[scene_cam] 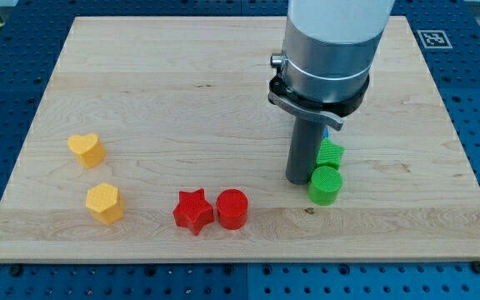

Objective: Move your arm away from the green circle

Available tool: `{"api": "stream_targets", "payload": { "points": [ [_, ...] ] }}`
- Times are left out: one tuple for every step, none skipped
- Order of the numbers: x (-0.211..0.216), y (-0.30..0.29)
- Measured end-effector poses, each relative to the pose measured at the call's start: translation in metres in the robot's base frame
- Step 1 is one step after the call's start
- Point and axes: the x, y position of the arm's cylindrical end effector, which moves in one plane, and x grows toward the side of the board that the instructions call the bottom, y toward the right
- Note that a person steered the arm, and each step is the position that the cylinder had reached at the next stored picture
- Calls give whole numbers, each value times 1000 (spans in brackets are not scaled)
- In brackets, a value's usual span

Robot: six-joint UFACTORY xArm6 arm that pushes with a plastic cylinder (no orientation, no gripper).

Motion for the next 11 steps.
{"api": "stream_targets", "payload": {
  "points": [
    [8, 1],
    [23, 1],
    [27, -1],
    [27, -29],
    [21, -57],
    [-11, -71],
    [-62, -88],
    [-127, -89],
    [-201, -82],
    [-216, -24],
    [-201, 51]
  ]
}}
